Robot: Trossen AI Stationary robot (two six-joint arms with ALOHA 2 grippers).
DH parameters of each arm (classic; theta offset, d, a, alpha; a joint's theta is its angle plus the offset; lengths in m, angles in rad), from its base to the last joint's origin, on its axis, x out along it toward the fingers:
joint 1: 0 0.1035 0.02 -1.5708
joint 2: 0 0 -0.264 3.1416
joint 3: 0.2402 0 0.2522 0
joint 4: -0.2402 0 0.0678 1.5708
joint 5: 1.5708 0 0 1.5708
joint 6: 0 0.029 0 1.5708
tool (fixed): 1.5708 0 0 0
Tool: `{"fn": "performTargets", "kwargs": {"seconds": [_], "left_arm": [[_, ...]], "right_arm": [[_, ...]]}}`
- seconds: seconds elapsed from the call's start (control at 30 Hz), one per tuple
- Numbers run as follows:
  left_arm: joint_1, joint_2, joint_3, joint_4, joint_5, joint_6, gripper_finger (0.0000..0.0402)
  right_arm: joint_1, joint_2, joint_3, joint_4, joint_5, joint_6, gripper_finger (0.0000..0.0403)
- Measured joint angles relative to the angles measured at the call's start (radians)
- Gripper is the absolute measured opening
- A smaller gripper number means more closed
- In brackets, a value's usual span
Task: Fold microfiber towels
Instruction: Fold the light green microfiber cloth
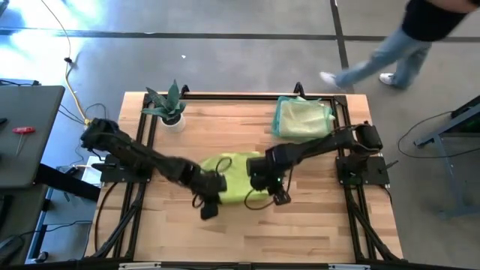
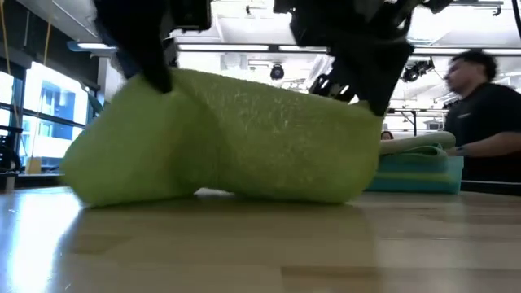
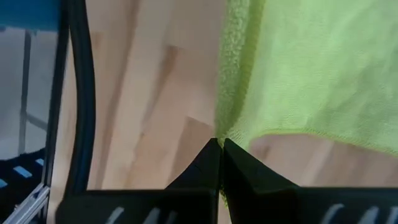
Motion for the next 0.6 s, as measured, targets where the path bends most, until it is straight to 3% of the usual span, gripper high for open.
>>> {"fn": "performTargets", "kwargs": {"seconds": [0.27,0.43,0.6], "left_arm": [[-0.109,0.111,0.002,0.083,-0.008,-0.135,0.0],[-0.102,0.115,0.003,0.048,-0.047,-0.137,0.0],[-0.051,0.115,0.003,-0.026,-0.083,-0.066,0.0]], "right_arm": [[0.083,-0.005,0.003,0.026,0.027,-0.056,0.0],[0.063,-0.005,0.003,0.035,0.125,-0.113,0.0],[0.006,-0.005,0.003,0.052,0.151,-0.194,0.0]]}}
